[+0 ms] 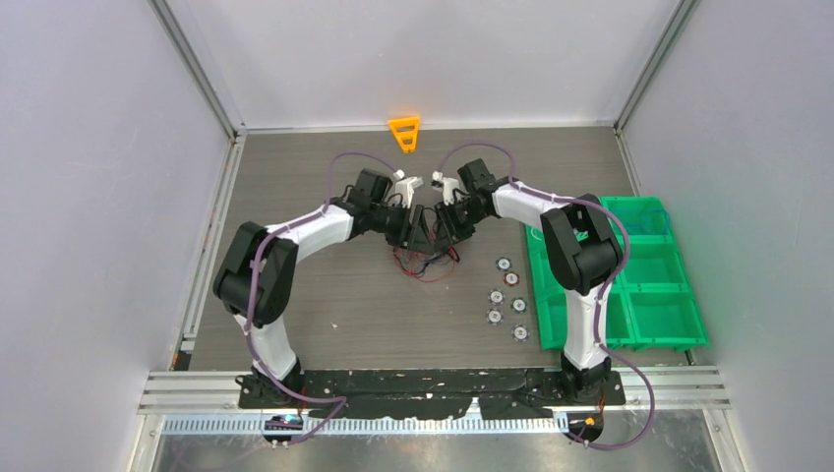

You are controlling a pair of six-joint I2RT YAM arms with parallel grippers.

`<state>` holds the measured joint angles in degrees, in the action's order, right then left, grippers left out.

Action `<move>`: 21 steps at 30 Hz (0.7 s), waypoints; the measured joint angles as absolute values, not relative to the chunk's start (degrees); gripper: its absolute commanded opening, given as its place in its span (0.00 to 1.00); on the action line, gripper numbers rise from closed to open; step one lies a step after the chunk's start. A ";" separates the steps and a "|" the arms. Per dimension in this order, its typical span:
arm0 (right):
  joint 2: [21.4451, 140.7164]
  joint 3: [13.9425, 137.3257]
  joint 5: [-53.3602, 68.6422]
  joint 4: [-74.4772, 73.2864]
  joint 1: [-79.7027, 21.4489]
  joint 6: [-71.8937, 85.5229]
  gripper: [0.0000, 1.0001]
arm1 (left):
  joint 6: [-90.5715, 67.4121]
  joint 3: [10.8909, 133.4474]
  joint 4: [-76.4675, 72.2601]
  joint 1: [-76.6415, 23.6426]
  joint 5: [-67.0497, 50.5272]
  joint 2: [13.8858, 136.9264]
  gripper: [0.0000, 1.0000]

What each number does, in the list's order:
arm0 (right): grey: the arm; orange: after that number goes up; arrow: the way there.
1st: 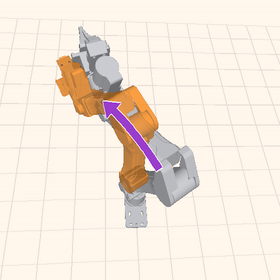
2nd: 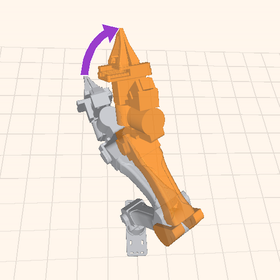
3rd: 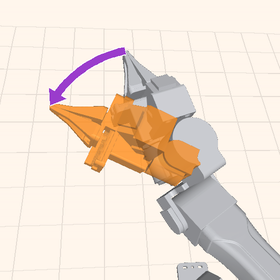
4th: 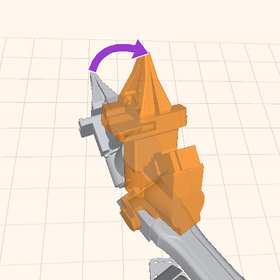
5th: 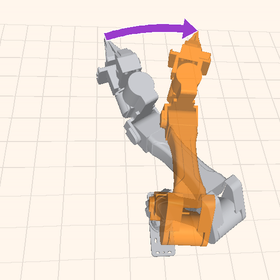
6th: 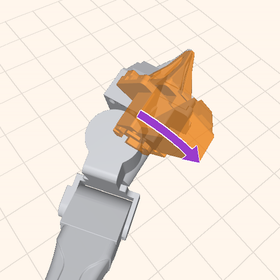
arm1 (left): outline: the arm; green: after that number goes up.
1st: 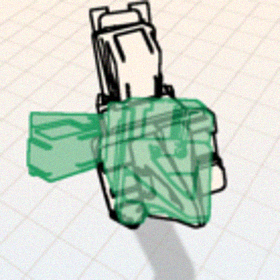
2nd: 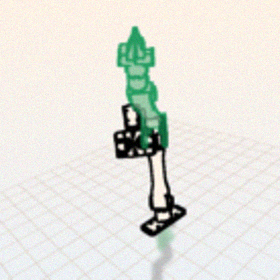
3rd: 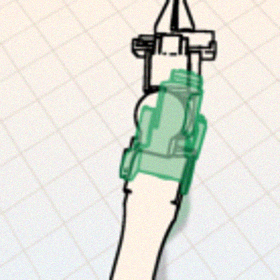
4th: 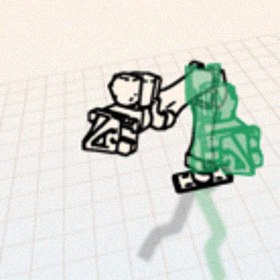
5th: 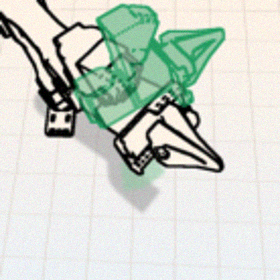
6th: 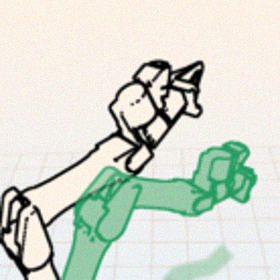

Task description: Untangle the cables

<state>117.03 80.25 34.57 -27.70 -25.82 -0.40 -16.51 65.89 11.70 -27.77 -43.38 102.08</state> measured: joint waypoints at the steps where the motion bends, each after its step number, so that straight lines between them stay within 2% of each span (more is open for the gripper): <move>1: 117.03 79.88 34.96 -27.16 -25.82 -0.03 0.19 | -17.21 65.89 11.25 -27.88 -42.78 103.18 0.48; 11: 116.99 76.20 39.72 -24.45 -25.82 3.60 0.07 | -19.31 66.96 10.02 -28.10 -38.94 108.99 0.45; 21: 116.60 75.57 41.95 -23.09 -25.82 4.71 0.05 | -19.09 66.98 9.63 -28.14 -39.00 109.25 0.55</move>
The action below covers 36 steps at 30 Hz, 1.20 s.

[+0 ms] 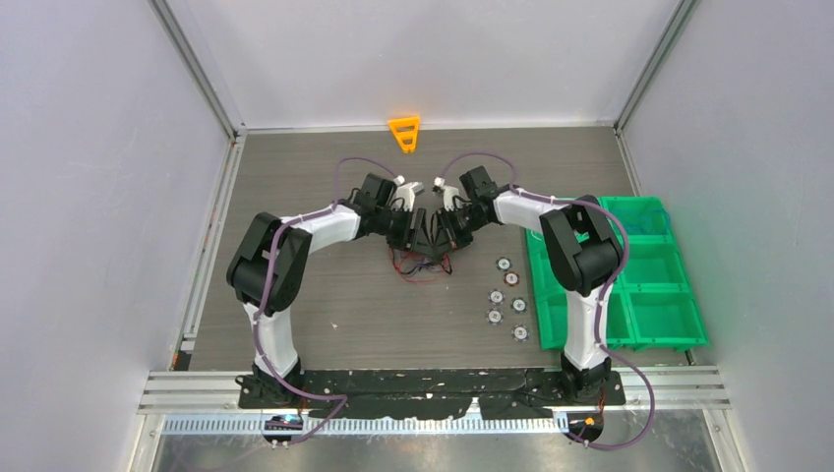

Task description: Untangle the cables

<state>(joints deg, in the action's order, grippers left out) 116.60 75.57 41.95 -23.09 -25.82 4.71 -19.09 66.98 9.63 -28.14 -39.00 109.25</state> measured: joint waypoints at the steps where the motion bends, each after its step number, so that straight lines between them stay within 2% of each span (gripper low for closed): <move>1: 116.38 75.29 42.17 -22.92 -25.82 4.71 0.05 | -19.09 66.98 9.58 -28.14 -39.00 109.25 0.57; 6: 114.67 74.02 43.13 -22.74 -25.82 4.62 0.05 | -17.26 66.50 9.67 -28.16 -38.65 108.40 0.58; 13: 112.16 73.10 45.50 -21.96 -25.82 3.73 0.05 | -7.90 68.60 17.28 -28.05 -35.99 104.95 0.51; 14: 112.01 72.99 45.80 -21.82 -25.82 3.42 0.06 | -6.59 69.04 18.37 -27.94 -35.99 104.95 0.49; 19: 111.77 72.53 46.37 -21.50 -25.82 2.44 0.06 | -1.17 69.49 22.22 -27.57 -36.97 104.95 0.28; 23: 111.26 72.51 46.52 -21.50 -25.82 1.65 0.05 | 1.83 68.53 21.96 -27.24 -39.57 104.03 0.21; 26: 110.85 72.51 46.65 -21.50 -25.82 0.93 0.05 | 3.99 66.92 21.76 -27.07 -40.80 101.60 0.22; 36: 110.13 72.51 46.68 -21.61 -25.85 -0.34 0.05 | 5.58 61.95 14.41 -24.03 -43.09 93.06 0.39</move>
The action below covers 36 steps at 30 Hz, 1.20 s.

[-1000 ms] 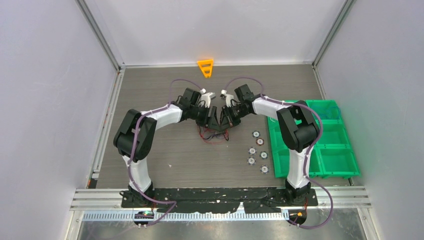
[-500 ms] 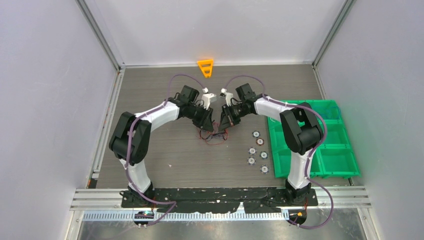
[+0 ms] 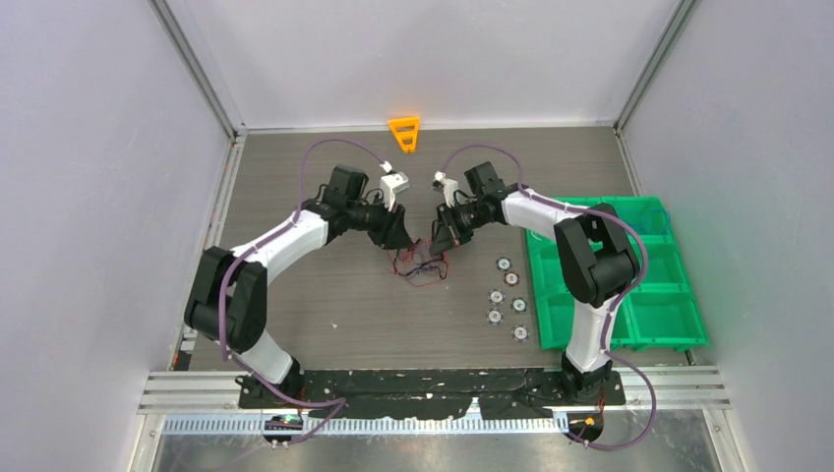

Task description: Untangle the cables

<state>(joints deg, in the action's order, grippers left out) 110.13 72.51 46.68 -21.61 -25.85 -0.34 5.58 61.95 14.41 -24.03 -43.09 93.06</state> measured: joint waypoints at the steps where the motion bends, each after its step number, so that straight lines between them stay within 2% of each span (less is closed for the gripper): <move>1: 109.97 72.51 46.68 -21.54 -25.85 -0.32 0.06 | 6.22 61.41 14.09 -24.05 -43.11 92.47 0.39; 9: 108.33 72.51 47.13 -20.91 -26.00 -0.08 0.06 | 11.51 58.61 13.10 -25.89 -37.23 91.68 0.45; 15: 108.33 72.51 47.27 -20.69 -26.28 -0.08 0.05 | 12.95 58.85 13.17 -27.88 -30.15 93.21 0.43; 17: 108.33 72.51 47.29 -20.67 -26.30 -0.08 0.06 | 12.95 59.31 13.61 -28.21 -28.27 94.52 0.37; 20: 108.33 72.51 47.27 -20.62 -26.30 0.27 0.05 | 12.93 60.69 14.76 -28.53 -26.65 96.57 0.16; 23: 108.33 72.51 46.98 -20.62 -26.30 0.38 0.05 | 13.32 61.67 15.81 -28.56 -26.09 97.14 0.00; 27: 108.38 72.53 43.66 -21.30 -26.30 0.30 0.05 | 12.64 62.02 17.78 -28.56 -26.13 94.59 0.00; 31: 109.25 72.97 38.50 -22.76 -26.33 -0.25 0.05 | 11.27 63.33 21.78 -27.94 -26.98 86.50 0.00; 36: 111.79 74.06 33.28 -24.27 -26.92 -1.52 0.06 | 6.98 70.89 24.47 -24.23 -30.00 76.53 0.00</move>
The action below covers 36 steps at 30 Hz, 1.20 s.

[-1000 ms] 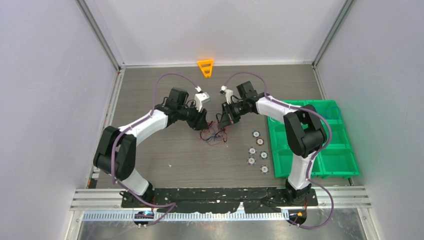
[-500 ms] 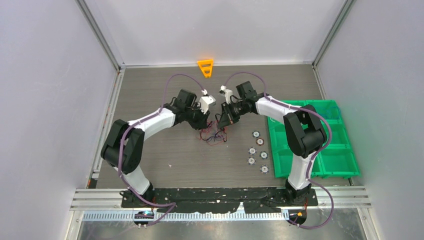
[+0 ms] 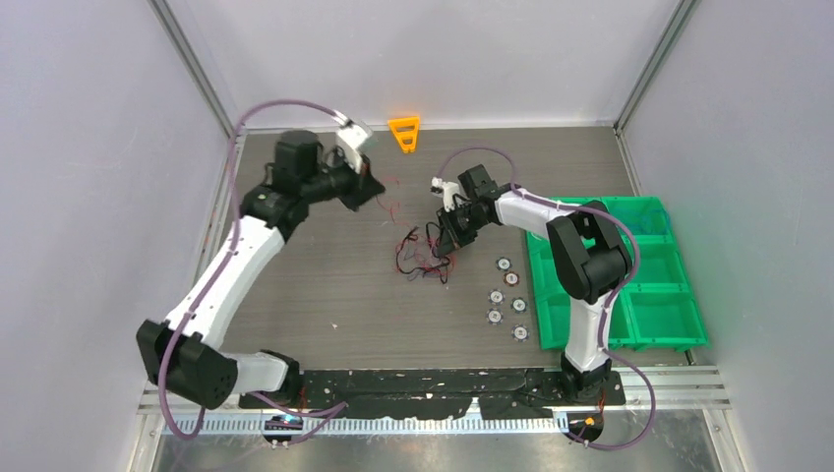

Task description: Untangle the cables

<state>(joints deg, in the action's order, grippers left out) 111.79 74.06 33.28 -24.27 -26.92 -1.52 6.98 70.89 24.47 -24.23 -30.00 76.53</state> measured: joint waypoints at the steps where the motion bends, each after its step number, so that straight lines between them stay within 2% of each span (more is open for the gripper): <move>1: 112.20 74.24 32.36 -24.69 -27.14 -1.80 0.06 | 5.34 73.45 24.73 -21.39 -30.76 75.05 0.00; 9: 113.69 75.44 28.34 -25.98 -28.34 -3.86 0.06 | -4.29 91.55 25.21 -11.40 -32.67 72.75 0.00; 11: 113.97 75.61 27.73 -26.04 -28.45 -4.36 0.11 | -6.68 97.19 25.21 -9.39 -32.82 73.03 0.00; 13: 114.10 76.07 28.71 -25.98 -28.51 -3.95 0.24 | -9.26 102.67 26.72 -7.88 -34.50 73.82 0.00; 14: 114.10 76.95 28.58 -25.89 -28.64 -4.23 0.36 | -10.52 104.64 27.40 -7.60 -35.20 74.19 0.00; 15: 114.10 77.54 28.05 -25.89 -28.86 -4.60 0.42 | -11.77 106.69 26.65 -7.33 -35.64 74.83 0.00; 16: 114.17 77.76 27.77 -26.24 -29.08 -5.13 0.53 | -13.17 108.86 25.32 -6.63 -35.83 75.40 0.00; 17: 114.24 77.82 27.75 -26.94 -29.17 -5.19 0.58 | -14.00 109.84 24.32 -6.17 -36.14 75.50 0.00; 19: 114.24 78.06 28.14 -29.12 -29.15 -5.87 0.75 | -17.08 110.24 21.30 -5.39 -37.45 74.91 0.00; 21: 113.56 78.41 29.12 -31.05 -28.99 -6.35 0.82 | -19.77 108.64 18.46 -5.39 -39.29 73.69 0.00; 27: 103.18 82.52 31.64 -37.58 -27.68 -11.35 0.95 | -24.67 103.44 14.76 -5.50 -41.82 71.61 0.00; 32: 91.74 84.20 35.40 -37.71 -26.37 -17.08 0.97 | -26.41 103.85 13.87 -5.50 -41.78 72.27 0.00; 36: 87.39 82.54 38.33 -33.10 -27.53 -17.67 0.96 | -27.22 104.03 13.08 -5.50 -41.65 72.31 0.00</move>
